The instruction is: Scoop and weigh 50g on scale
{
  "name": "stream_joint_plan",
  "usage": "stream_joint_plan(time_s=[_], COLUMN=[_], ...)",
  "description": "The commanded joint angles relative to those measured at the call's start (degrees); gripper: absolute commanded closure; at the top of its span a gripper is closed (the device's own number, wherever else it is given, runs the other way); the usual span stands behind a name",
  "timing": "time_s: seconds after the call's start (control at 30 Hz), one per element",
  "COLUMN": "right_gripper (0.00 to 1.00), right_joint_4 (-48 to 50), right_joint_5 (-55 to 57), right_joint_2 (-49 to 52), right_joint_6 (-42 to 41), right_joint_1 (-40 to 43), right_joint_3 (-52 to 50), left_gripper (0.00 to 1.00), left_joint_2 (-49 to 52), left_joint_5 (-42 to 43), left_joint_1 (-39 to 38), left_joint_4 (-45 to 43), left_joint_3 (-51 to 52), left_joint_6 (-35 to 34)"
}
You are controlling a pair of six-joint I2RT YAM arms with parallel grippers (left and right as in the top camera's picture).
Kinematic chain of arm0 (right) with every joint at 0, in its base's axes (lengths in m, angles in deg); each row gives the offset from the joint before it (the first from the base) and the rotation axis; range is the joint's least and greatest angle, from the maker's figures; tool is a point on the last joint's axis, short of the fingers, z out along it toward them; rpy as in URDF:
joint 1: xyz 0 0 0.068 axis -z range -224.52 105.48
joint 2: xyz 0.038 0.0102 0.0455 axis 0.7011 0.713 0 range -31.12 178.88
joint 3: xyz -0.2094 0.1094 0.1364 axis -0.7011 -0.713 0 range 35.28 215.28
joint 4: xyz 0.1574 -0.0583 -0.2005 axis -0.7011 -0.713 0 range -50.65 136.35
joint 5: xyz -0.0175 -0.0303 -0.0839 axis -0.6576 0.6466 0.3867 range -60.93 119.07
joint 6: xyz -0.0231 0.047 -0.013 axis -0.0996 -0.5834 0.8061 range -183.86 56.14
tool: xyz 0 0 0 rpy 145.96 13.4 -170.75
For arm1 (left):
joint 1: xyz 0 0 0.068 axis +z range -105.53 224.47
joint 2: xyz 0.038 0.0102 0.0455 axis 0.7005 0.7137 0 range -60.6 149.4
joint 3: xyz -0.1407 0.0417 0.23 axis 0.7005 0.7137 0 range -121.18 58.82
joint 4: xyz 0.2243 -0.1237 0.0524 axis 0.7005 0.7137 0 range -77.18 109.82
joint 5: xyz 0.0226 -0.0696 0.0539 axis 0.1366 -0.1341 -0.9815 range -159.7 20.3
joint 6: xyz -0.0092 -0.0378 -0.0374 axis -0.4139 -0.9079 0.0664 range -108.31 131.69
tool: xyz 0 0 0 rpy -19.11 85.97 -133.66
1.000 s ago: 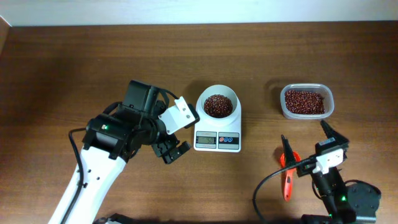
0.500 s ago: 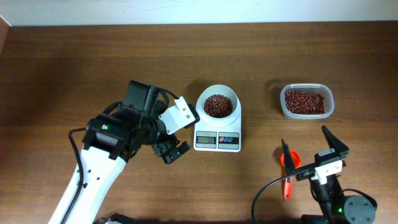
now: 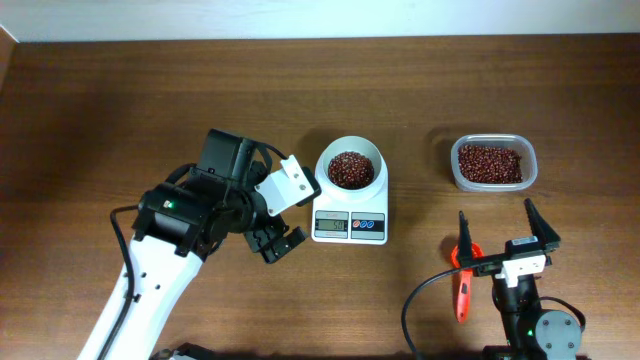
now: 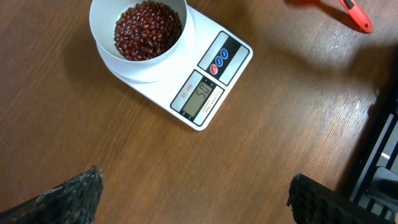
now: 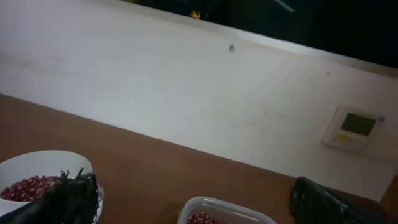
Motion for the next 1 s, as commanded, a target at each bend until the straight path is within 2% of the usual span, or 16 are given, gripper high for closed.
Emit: stream_joint_plan(time_s=[0.0,0.37,0.73,0.97], right_gripper=[0.01,0.01,0.01,0.01], right_joint_4=[0.2,1.5,-8.6,-11.0], right_joint_5=[2.0,3.7,2.5,3.2], right_joint_2=[-0.7,-0.7,-0.7,-0.7], right_joint_6=[-0.3,-0.2,-0.4,-0.4], right_joint_1=[-0.2,-0.1,0.4,0.4], right_joint_3=[-0.5,-3.0,-3.0,-3.0], left_gripper=[0.01,0.01,0.01,0.01], left_joint_2=[-0.9,-0.9,-0.9,-0.9], left_joint_5=[0.6,0.6,0.6,0.6], left_joint_1=[0.1,0.1,0.1,0.1], left_joint_4=[-0.1,-0.1,-0.1,-0.1], left_joint_3=[-0.4,-0.4,-0.4,-0.4], left_joint_6=[-0.2,-0.2,-0.2,-0.2])
